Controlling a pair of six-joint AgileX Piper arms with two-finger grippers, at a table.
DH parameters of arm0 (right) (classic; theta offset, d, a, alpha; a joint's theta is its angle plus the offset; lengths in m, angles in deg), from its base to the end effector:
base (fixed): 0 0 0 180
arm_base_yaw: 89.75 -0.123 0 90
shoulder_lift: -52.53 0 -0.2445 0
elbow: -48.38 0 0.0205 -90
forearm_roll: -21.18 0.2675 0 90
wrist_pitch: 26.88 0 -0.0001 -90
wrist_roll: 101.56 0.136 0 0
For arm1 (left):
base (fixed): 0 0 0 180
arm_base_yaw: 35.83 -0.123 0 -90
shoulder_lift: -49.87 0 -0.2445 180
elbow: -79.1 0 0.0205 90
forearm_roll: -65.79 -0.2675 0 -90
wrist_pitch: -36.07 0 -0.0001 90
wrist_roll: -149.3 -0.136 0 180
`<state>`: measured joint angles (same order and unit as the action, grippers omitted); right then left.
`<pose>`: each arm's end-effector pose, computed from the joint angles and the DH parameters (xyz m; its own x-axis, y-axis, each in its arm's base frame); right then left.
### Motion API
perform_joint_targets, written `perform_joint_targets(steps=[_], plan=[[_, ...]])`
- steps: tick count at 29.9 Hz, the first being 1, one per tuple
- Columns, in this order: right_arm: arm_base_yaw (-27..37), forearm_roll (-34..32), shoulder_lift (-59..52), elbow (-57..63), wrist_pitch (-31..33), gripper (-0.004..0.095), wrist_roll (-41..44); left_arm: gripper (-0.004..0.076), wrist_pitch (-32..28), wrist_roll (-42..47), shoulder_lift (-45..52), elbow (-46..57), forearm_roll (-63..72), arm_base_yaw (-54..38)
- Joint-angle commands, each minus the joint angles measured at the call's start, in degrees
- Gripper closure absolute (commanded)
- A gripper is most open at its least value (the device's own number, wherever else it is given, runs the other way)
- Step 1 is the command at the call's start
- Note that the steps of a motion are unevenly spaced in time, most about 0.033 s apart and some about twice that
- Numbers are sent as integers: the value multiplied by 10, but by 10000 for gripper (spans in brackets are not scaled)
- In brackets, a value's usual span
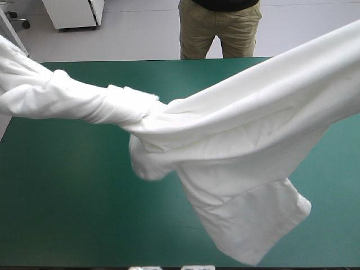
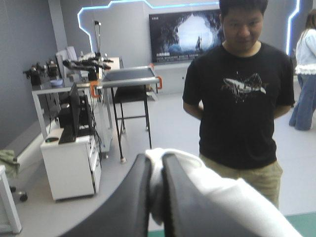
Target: Fold the cloth
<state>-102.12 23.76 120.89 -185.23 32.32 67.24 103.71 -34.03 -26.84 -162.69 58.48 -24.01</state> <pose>0.0855 0.0241 0.6517 0.3094 -0.1076 -0.9448 -0.2002 0.9639 -0.1754 0.1273 -0.0103 0.6425 0.1383 0.0793 -0.9872 0.0749 0.9931 0.0903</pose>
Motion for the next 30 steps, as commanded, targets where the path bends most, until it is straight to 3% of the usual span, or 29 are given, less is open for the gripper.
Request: perform_joint_targets(steps=[1,4,9,13,17,25,30], plan=[[5,5,17,10,11,925,3,733,-3,7,-15,34,0,0],[5,8,24,61,38,925,10,733,16,7,-20,102,1,0],[5,8,43,199,20,925,20,733,-12,7,-28,251,1,0],[5,6,85,330,-46,925,28,733,-43,6,-58,360,1,0],[5,-6,158,405,-140,925,30,733,-116,6,-112,434,0,0],[6,-26,339,356,-239,925,32,733,-275,22,-233,447,-2,0],[19,-26,421,288,-270,925,38,733,-360,81,-285,447,-56,0]])
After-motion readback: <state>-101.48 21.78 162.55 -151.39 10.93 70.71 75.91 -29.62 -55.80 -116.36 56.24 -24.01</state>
